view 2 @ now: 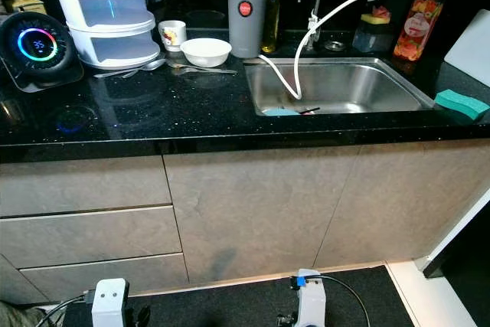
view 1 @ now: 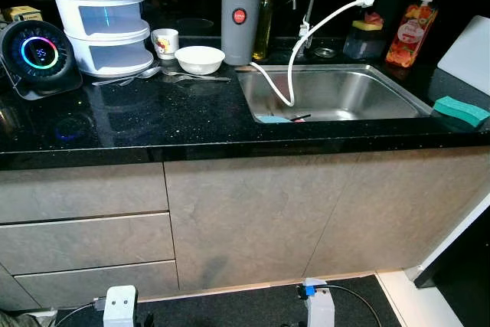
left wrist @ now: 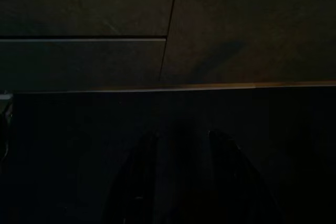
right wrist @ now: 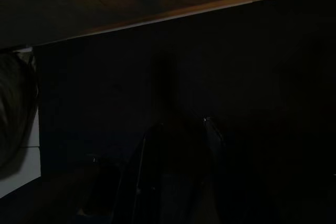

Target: Kitchen organization

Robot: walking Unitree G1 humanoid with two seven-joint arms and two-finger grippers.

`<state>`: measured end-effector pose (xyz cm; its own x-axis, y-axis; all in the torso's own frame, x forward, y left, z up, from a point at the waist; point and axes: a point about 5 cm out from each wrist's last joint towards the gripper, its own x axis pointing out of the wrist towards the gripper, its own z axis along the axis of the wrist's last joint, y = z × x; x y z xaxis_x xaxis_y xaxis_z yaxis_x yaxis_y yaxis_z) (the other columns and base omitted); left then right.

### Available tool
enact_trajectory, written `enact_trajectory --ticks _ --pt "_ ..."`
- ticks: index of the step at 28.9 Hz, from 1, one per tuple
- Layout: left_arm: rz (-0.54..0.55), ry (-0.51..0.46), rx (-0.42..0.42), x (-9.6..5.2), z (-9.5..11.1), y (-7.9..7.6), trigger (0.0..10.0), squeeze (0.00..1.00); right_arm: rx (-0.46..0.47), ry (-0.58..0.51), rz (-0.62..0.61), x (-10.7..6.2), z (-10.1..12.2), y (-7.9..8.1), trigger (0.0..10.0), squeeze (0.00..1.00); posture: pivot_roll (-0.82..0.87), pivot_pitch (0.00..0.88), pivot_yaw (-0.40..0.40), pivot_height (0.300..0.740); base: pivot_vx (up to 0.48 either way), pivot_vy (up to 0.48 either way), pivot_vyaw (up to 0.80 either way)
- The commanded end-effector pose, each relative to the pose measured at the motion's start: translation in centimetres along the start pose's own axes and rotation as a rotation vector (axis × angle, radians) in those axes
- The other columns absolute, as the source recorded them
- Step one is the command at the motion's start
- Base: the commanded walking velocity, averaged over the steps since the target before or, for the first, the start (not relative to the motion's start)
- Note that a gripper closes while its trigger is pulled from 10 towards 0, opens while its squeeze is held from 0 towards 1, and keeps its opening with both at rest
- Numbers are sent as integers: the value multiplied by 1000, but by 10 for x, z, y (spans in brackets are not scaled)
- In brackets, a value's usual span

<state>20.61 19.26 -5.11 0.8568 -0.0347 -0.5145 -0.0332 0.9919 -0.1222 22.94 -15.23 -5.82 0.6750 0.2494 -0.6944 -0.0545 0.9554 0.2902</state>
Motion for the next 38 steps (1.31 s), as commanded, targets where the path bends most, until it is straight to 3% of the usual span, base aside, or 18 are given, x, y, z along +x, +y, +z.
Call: enact_trajectory --ticks 1,15,21,30,35,38 --pt "4 21 0 -2 -6 -2 10000 0 -7 12 -21 -2 -5 -4 10000 0 81 17 -40 740 0 0 0" --pt "-1 28 31 -4 -7 2 10000 0 60 8 -41 -2 -11 -3 10000 0 101 12 -28 740 0 0 0" --pt "-7 40 84 -7 -3 18 10000 0 113 4 -30 0 -17 8 10000 0 150 22 26 740 0 0 0" --pt "14 39 85 -10 1 31 10000 0 136 11 -24 1 -27 19 10000 0 158 31 63 740 0 0 0" --pt "17 52 65 -9 -4 26 10000 0 127 2 -41 0 -26 16 10000 0 132 32 50 740 0 0 0" --pt "4 54 60 -7 -7 17 10000 0 32 -28 -88 -2 -20 5 10000 0 109 32 25 740 0 0 0"
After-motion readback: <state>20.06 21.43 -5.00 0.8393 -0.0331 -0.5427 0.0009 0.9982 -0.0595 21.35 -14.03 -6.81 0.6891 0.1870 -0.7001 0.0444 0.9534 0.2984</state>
